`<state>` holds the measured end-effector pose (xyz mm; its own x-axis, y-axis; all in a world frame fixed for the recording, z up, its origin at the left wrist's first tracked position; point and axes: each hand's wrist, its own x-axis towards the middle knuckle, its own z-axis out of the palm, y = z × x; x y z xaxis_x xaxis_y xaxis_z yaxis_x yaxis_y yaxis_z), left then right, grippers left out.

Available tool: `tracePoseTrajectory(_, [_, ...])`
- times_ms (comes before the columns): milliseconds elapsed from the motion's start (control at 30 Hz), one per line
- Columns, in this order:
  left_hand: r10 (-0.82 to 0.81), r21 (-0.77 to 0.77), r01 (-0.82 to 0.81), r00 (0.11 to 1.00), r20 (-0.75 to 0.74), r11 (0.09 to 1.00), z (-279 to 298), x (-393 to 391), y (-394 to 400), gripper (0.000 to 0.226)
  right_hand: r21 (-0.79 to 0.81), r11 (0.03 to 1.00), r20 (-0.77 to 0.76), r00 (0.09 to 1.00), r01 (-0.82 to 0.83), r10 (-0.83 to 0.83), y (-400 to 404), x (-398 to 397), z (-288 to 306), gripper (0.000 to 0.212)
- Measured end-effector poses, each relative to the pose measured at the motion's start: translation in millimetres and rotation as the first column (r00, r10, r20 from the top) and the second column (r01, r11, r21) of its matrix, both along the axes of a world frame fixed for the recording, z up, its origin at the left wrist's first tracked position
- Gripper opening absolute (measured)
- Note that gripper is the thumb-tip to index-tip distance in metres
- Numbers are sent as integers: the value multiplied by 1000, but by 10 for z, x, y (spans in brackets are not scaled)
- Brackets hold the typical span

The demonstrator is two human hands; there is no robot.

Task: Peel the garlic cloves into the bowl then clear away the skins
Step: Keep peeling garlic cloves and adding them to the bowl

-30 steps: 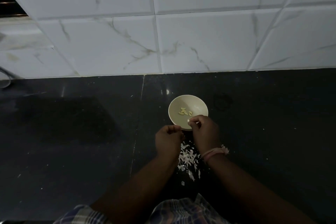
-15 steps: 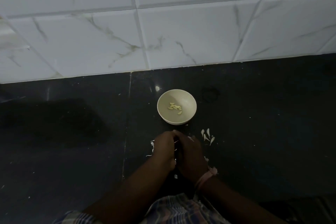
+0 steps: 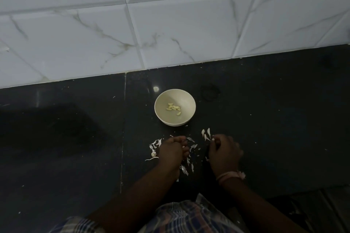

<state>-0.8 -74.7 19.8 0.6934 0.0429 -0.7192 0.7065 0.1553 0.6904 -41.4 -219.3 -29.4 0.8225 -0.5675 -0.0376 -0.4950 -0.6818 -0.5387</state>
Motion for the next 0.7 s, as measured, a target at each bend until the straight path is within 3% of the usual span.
tracePoseTrajectory(167, [-39,14,39,999,-15,999,-15,5,-7,34,58,997,-20,998,56,-55,-30,129,-81,19])
tracePoseTrajectory(467, [-97,-17,98,995,22,995,-31,0,25,18,144,989,161,986,27,-50,58,87,8,14])
tracePoseTrajectory(600, [-136,-26,140,983,121,990,-63,-45,-57,18,312,939,176,980,-147,95,161,51,253,21])
tracePoseTrajectory(700, [-159,-86,178,969,191,980,0,-146,-115,19,462,869,162,980,-178,115,211,27,376,24])
